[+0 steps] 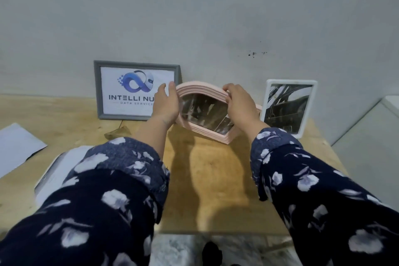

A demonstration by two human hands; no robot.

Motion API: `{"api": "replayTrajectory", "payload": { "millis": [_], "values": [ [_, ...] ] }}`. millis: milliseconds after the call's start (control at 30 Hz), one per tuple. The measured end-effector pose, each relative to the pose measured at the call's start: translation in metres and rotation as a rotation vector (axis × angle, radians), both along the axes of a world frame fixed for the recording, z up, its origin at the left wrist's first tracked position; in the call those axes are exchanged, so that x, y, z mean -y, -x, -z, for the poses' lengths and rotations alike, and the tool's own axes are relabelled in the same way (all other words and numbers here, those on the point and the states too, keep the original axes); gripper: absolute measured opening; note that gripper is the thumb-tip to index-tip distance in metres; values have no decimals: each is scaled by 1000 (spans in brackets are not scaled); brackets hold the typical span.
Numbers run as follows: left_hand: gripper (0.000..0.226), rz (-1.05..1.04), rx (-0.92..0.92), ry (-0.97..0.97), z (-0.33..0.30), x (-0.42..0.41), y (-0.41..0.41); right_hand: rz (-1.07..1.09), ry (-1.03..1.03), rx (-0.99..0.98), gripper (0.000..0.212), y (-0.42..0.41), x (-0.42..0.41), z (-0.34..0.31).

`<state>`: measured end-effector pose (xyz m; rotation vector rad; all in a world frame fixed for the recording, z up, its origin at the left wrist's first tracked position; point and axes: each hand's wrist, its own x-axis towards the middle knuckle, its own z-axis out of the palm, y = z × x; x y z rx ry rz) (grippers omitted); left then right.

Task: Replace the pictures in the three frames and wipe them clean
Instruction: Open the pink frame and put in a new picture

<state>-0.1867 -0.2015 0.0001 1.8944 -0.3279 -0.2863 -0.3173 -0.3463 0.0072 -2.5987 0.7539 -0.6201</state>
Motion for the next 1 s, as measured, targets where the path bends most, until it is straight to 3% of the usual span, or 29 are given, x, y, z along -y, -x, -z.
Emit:
{"api": "replayTrajectory", "payload": {
  "millis": [200, 533, 733, 900, 1000],
  "values": [
    [85, 111, -89, -241, 14, -46, 38, -94, 285, -98, 44, 34, -73, 23],
    [55, 142, -93, -425, 50, -91, 84, -188, 393, -197, 24, 95, -125, 89],
    [44, 192, -151, -481, 80, -99, 88, -219, 362, -317, 23, 107, -139, 121],
    [41, 265, -159, -605, 96, -106, 89, -273, 188, -449, 26, 110, -137, 128],
    [42, 257, -117, -690, 101, -109, 87, -156, 42, -468, 44, 114, -124, 125]
  ]
}}
